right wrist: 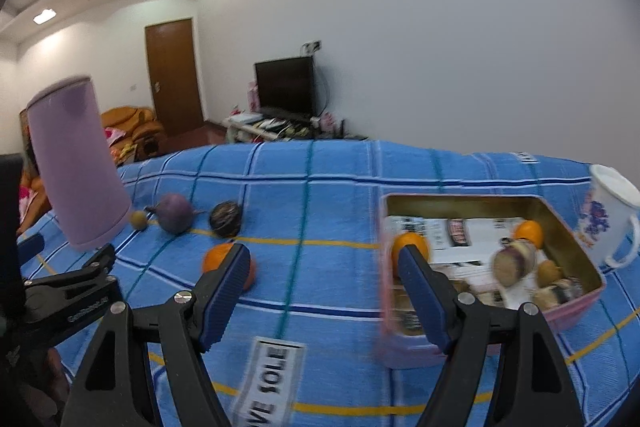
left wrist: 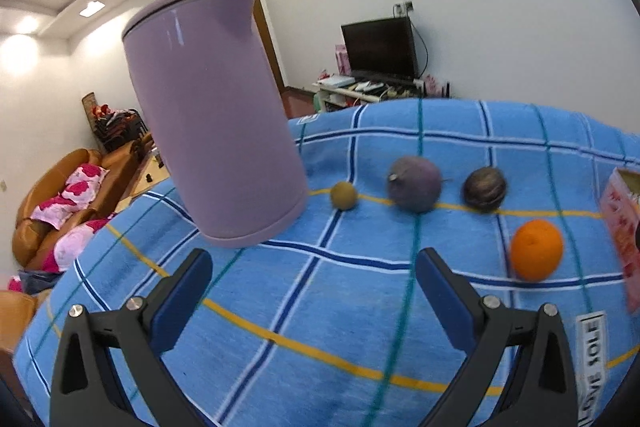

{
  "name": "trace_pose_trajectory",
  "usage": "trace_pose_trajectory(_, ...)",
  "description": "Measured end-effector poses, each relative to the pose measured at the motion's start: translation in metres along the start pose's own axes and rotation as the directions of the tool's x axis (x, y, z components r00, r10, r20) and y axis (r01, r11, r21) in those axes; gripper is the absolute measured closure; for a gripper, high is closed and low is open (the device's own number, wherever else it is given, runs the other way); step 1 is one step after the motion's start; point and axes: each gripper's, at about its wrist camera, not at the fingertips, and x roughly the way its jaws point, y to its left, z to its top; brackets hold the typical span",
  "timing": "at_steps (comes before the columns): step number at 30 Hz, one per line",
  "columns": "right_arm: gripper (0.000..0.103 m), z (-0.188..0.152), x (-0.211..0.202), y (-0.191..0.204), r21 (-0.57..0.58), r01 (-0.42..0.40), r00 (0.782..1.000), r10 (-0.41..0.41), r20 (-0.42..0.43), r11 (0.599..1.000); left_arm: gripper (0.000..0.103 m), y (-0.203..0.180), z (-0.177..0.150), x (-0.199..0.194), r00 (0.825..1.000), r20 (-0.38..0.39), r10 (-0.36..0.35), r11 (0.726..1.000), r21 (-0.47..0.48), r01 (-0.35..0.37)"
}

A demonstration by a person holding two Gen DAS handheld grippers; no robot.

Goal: Organize fruits
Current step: 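Grasp the orange with the right tool while the left tool approaches the brown fruit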

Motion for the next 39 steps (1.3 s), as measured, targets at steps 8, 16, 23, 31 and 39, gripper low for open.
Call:
trace_pose_trajectory(8,0.025,0.007,0.053,0.042,-0.066,-0.164,0.971,0.149,-0.188,0.984,0.000,0.017,0.001,0.026,0.995,-0.095,-0.024,0.998,-0.057,0.019)
trace_pose_trajectory(16,0.026,0.009,0.102,0.061,-0.074,-0.223,0.924,0.186,-0.334,0.972,0.000,0.031,-0.005,0.038,0.985,-0.155,-0.075,0.988,-0.143,0.053)
trace_pose_trajectory(23,0.052,0.004,0.114,0.068,-0.103,-0.230,0.904,0.173,-0.391,0.968,0.000,0.022,-0.005,0.041,0.980,-0.166,-0.107,0.990,-0.107,0.090)
trace_pose_trajectory(31,0.053,0.005,0.068,0.039,-0.030,-0.231,0.951,0.219,-0.217,0.973,0.001,0.013,0.002,0.021,0.976,-0.070,-0.205,0.974,-0.112,0.196)
trace_pose_trajectory(39,0.053,0.005,0.015,-0.010,0.027,-0.111,0.993,0.112,-0.039,0.994,0.010,-0.051,0.044,0.015,0.919,-0.026,-0.392,0.920,0.012,0.393)
